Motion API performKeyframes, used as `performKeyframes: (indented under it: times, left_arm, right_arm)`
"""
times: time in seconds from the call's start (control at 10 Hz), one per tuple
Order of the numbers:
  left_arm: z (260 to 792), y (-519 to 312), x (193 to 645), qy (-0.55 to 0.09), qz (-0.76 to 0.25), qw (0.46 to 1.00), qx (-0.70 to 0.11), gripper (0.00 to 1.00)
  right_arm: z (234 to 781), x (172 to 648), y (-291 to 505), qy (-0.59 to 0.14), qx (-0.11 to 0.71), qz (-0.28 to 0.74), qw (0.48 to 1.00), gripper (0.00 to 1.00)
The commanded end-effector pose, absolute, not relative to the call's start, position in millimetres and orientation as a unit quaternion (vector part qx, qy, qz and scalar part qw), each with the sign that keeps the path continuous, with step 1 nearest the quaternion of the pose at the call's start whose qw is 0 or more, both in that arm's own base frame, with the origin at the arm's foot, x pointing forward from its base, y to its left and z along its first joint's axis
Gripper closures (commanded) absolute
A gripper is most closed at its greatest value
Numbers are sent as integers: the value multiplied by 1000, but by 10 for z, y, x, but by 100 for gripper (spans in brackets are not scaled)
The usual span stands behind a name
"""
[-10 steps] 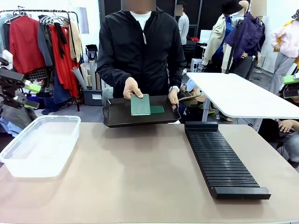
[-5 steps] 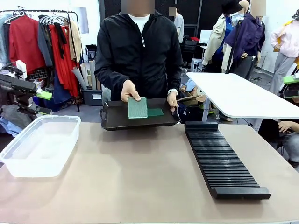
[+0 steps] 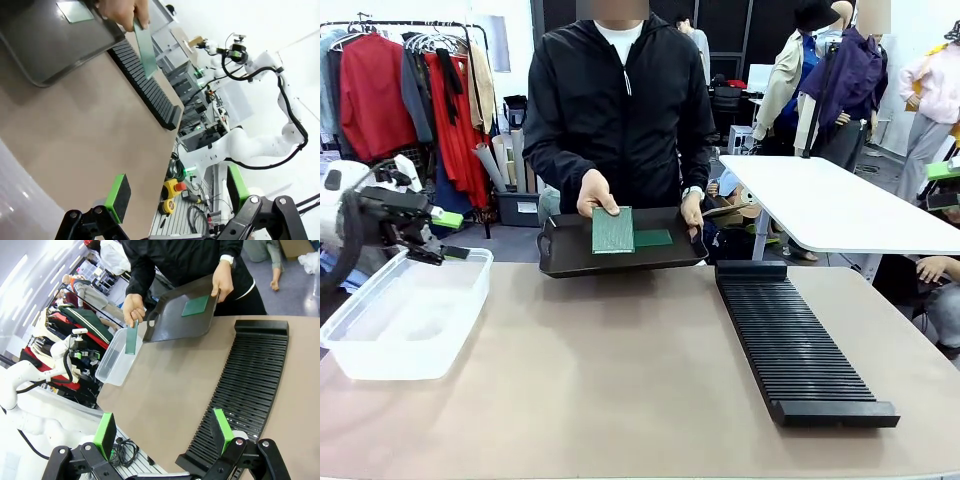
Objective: Sort PCBs into racks and boxes based on the side picked up.
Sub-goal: Pick up the Blank PCB handed by the Human.
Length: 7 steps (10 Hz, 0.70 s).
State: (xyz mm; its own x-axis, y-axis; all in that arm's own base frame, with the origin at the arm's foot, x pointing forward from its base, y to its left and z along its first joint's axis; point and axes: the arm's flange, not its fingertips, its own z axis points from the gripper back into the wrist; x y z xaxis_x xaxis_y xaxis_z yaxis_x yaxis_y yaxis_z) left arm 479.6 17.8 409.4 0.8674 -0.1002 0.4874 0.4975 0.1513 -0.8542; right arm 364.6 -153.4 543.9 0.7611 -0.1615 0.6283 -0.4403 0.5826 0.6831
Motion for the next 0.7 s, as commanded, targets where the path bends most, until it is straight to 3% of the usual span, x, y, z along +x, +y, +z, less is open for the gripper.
performKeyframes:
  times: [0.0, 0.6]
  left_arm:
    - [3970, 49, 4975, -160, -208, 717, -646, 0]
    - [3698, -335, 5347, -177, -223, 679, -677, 0]
  right_arm:
    - [5458, 3645, -1521, -339, 452, 85, 821, 0]
    - [5458, 3645, -1521, -339, 452, 85, 821, 0]
